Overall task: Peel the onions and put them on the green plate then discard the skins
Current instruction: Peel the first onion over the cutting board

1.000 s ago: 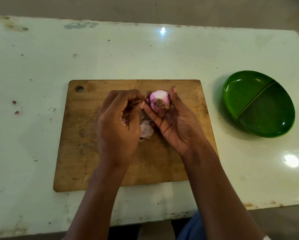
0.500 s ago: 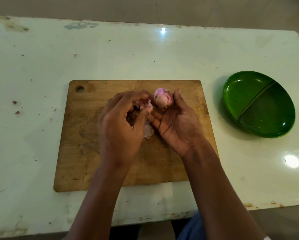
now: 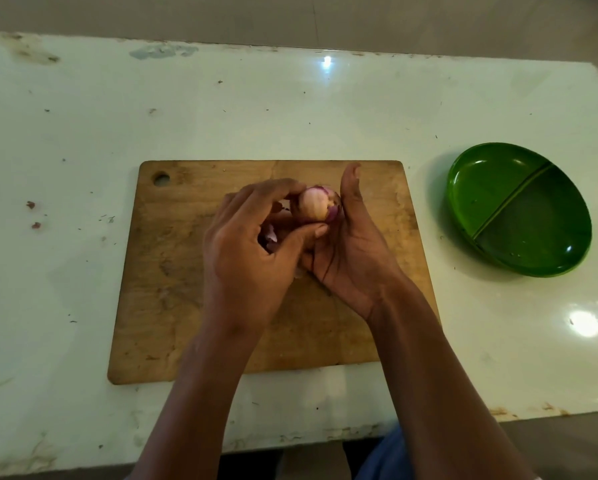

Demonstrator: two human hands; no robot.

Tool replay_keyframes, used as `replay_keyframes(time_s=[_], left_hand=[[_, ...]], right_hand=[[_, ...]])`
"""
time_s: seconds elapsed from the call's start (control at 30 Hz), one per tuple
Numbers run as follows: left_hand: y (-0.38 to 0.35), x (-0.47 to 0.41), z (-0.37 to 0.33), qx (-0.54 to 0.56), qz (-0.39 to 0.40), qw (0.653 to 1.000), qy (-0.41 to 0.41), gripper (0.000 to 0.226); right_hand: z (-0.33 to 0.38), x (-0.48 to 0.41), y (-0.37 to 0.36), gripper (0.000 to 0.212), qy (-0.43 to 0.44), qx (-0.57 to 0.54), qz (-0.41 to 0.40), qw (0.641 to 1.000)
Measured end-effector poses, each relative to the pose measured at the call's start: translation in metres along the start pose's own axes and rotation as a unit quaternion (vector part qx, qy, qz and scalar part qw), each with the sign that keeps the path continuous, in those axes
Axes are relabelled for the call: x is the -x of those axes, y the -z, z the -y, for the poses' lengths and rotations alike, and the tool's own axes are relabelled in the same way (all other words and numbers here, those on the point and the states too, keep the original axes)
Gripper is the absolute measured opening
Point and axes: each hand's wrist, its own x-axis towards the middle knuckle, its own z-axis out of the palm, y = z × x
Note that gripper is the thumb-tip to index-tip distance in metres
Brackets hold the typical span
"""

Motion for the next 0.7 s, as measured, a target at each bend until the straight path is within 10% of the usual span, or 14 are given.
replay_keyframes(time_s=[0.7], left_hand=[[0.0048,-0.0068,-0.0071,0.26,-0.052,0.954,0.141,0.018]], right_hand=[[-0.0003,0.0008,-0.0034,0.052,0.061,0.024,-0.03,0.997]])
